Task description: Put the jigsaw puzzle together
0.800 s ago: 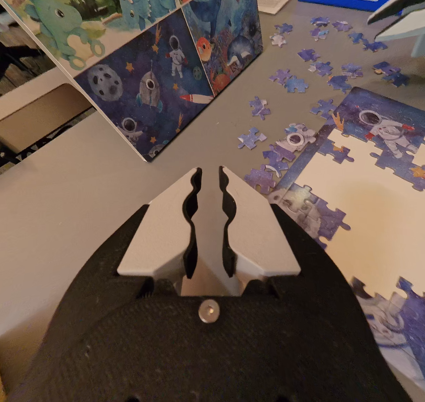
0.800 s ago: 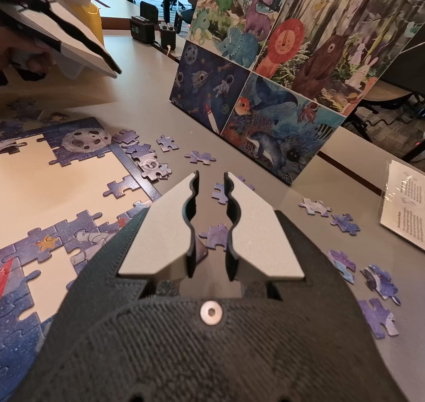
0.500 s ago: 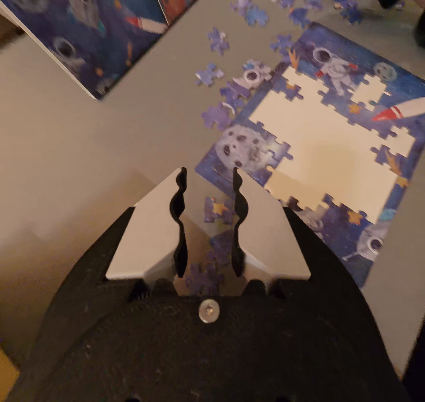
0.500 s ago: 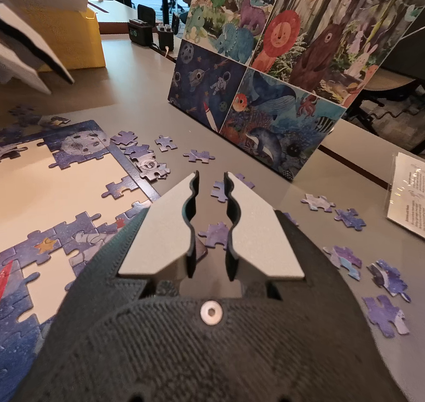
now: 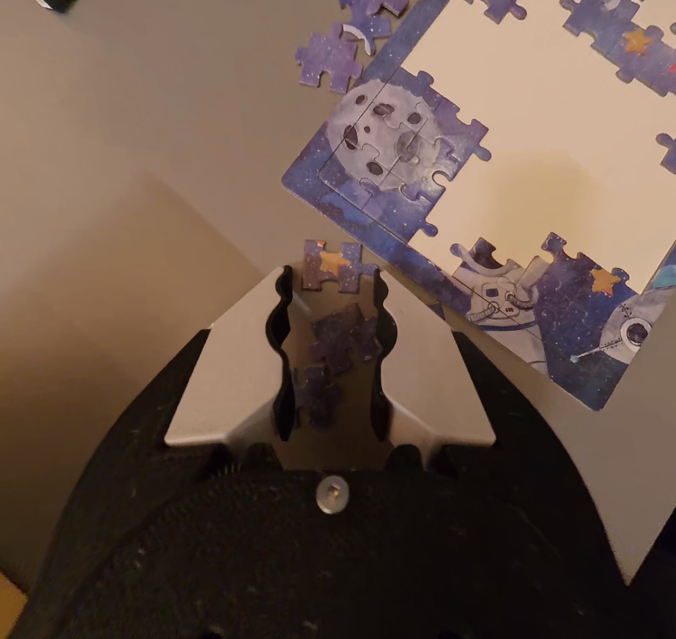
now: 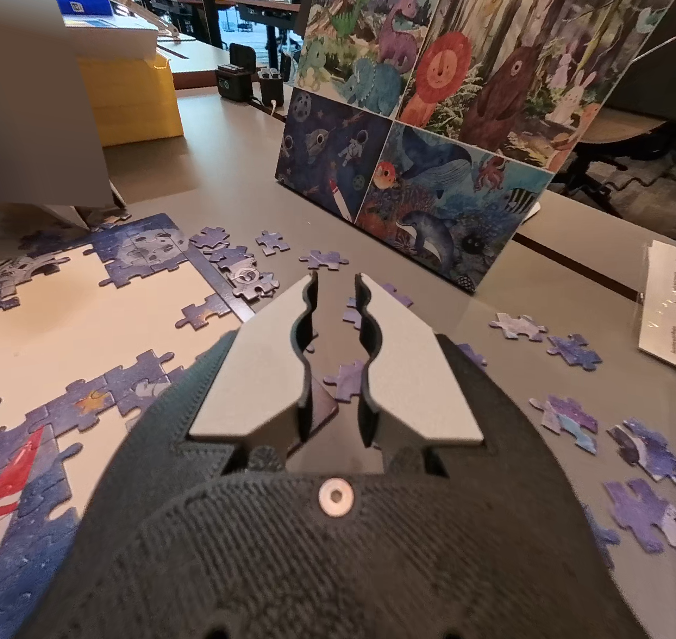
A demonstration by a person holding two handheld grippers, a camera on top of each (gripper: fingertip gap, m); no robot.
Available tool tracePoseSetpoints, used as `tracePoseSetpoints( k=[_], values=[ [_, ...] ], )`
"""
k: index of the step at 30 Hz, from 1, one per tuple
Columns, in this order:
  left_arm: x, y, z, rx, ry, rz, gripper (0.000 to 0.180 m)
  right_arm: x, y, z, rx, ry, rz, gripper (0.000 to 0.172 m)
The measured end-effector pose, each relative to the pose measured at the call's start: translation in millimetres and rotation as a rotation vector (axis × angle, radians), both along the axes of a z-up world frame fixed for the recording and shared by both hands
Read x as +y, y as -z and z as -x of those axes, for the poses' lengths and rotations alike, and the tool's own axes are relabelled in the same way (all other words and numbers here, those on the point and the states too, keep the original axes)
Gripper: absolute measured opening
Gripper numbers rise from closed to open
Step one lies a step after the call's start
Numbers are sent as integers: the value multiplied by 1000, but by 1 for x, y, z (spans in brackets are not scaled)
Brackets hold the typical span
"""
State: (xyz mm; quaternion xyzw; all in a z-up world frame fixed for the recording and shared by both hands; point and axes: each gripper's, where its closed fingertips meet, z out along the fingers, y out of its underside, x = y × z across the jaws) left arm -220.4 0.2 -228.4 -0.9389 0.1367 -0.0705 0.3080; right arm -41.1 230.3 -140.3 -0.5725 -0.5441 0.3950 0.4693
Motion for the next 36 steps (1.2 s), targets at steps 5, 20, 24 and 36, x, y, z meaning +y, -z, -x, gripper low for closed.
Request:
tracePoseSetpoints(
  k=[5,20,24,36],
  values=[
    [1,0,1,-20,16,-33,30,0,-2,0,17,-8,26,19],
    [51,-49,-41,0,189,-196,16,-1,-7,-1,38,-17,46,19],
    [70,-54,-56,67,263,-185,20,1,-8,-3,37,-6,32,19],
    [5,-8,5,152,31,14,50,-14,-13,0,47,-54,37,21]
  ],
)
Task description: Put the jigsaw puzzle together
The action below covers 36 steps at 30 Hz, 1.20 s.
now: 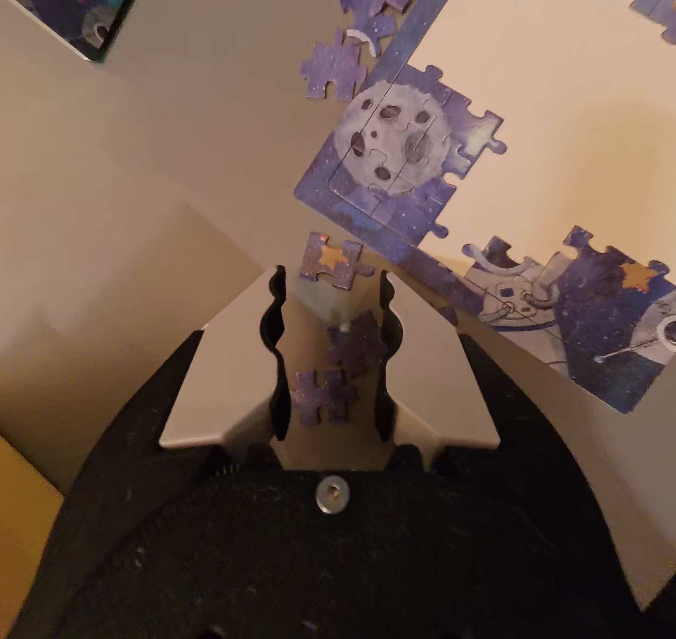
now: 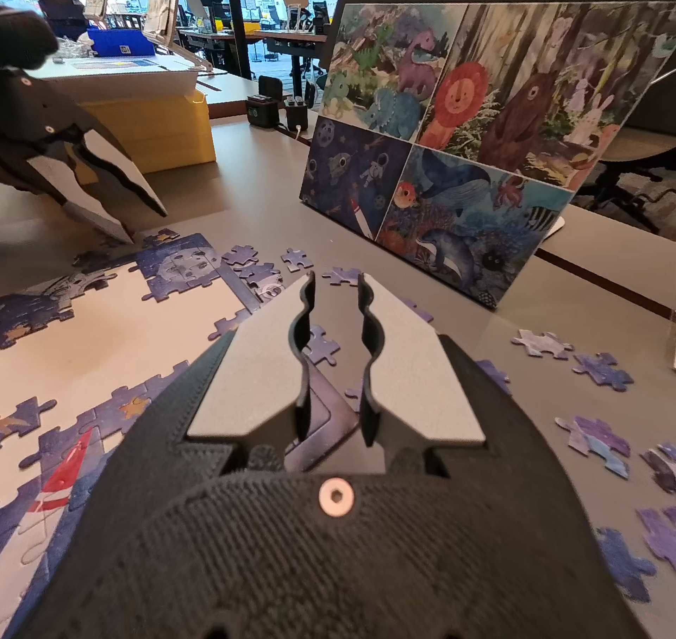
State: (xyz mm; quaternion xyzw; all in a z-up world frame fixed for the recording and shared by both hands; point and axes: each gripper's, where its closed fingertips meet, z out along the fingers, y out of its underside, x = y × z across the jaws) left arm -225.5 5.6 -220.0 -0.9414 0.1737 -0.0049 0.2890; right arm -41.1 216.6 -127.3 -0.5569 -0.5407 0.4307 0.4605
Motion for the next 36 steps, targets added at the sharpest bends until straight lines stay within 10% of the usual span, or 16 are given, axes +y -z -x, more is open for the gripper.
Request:
tracePoseSetpoints(
  k=[20,31,36],
  values=[
    [1,0,1,-42,42,-31,27,4,-2,-2,17,8,27,21],
    [8,8,-2,-44,54,11,46,4,-5,-3,26,8,23,21],
    [5,8,-4,-70,69,24,19,3,-7,-3,28,6,23,21]
  ],
)
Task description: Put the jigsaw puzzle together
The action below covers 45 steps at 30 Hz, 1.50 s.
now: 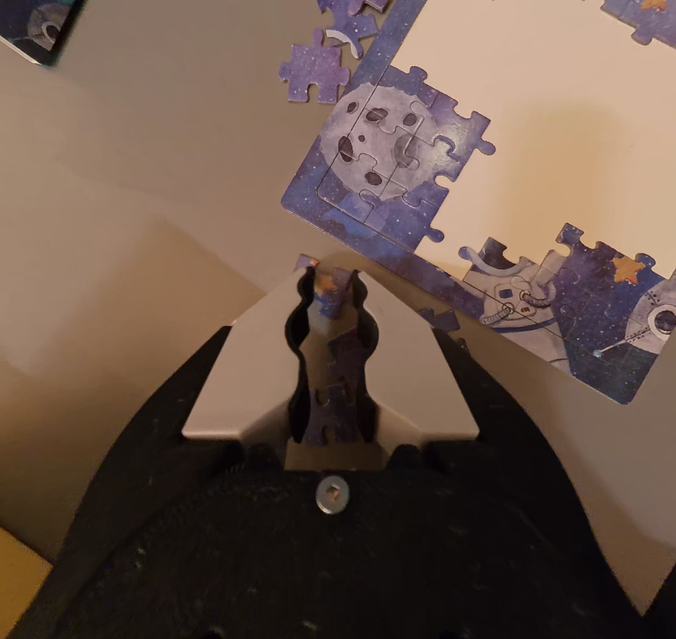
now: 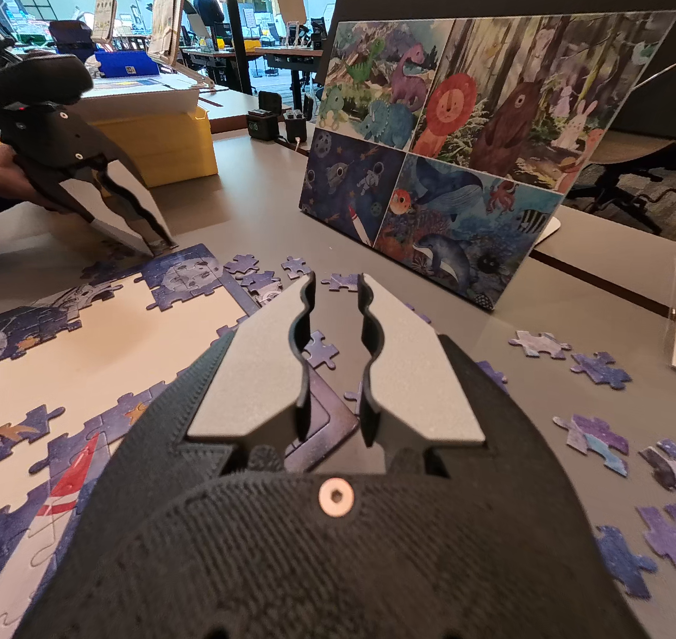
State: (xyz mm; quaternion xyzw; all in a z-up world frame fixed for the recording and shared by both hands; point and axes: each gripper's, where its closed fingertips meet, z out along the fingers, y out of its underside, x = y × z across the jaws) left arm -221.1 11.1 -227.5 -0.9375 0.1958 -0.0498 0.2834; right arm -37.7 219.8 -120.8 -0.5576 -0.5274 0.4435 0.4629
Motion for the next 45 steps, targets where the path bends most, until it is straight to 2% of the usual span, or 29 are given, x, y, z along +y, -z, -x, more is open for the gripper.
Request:
tracePoseSetpoints(
  k=[2,3,10,13,16,20,22,27,30,34,36,45],
  values=[
    [-1,0,3,27,0,-4,7,0,0,0,1,-1,0,21],
    [-2,0,4,30,-1,-8,8,0,0,0,1,-1,-1,21],
    [4,-8,10,4,-31,-42,47,-1,0,0,0,-5,2,21],
    [6,1,18,8,-62,14,51,-2,1,1,-3,-9,3,21],
    [5,2,12,-39,-36,44,40,-2,1,1,-6,-8,0,21],
    [3,1,9,-22,-7,43,13,-2,0,0,-1,-8,2,21],
    [3,1,9,-11,-12,33,14,-2,-1,0,1,-10,3,21],
    [-2,-5,8,-38,-10,25,46,-4,-1,1,1,-15,1,21],
    [-10,2,10,-36,-10,88,51,-5,-1,1,-1,-18,1,21],
    [-10,2,10,-25,1,84,47,-4,-1,1,0,-14,-2,21],
    [-11,2,10,-20,10,82,36,-3,-2,0,4,-13,2,21],
    [-11,0,9,15,22,61,34,-4,-3,0,6,-16,-2,21]
  ],
)
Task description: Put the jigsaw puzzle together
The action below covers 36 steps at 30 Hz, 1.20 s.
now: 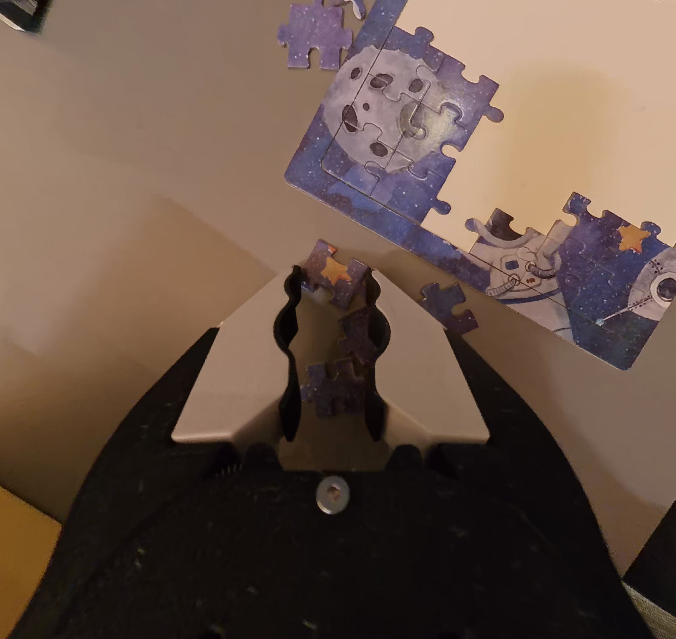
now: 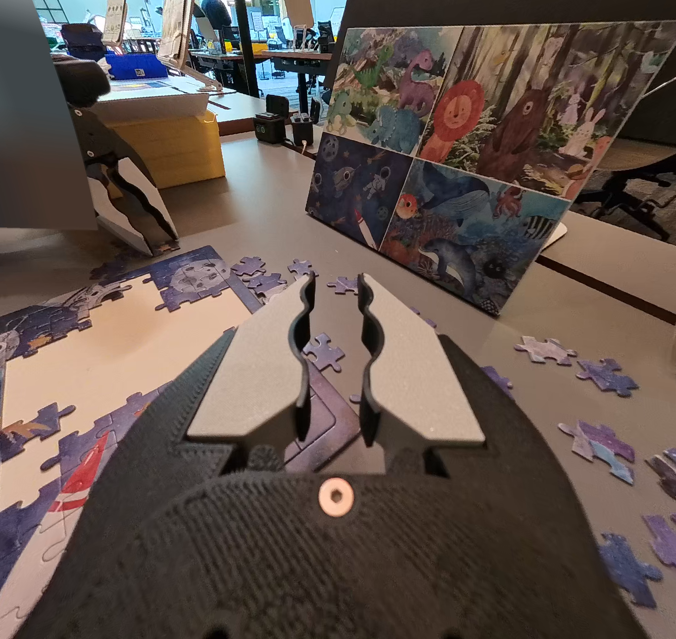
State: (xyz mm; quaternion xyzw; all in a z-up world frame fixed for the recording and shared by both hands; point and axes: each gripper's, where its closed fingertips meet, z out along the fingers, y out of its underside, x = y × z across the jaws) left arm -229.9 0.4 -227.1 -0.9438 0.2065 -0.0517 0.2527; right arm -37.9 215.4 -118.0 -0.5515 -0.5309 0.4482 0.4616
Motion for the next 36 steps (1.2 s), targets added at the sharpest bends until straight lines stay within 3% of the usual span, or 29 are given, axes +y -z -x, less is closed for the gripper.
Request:
tracePoseSetpoints(
  k=[5,12,17,18,21,25,32,36],
  values=[
    [3,-8,0,2,-1,-27,22,1,-1,0,3,1,3,21],
    [4,-4,5,-1,-21,2,46,-1,-2,-1,5,-2,0,21],
    [7,3,4,-23,-15,5,47,-1,-2,-1,4,-3,-2,21],
    [8,3,3,-32,-12,2,45,-1,-2,0,3,-3,-1,21],
    [6,2,1,-12,11,1,13,-1,-1,0,3,-3,0,21],
    [4,2,2,5,7,-6,11,-1,-1,0,2,-4,1,21],
    [-5,-2,1,-45,-8,13,45,-1,0,0,0,-6,2,21],
    [-10,2,2,-45,-12,29,45,-1,0,0,0,-5,0,22]
  ],
)
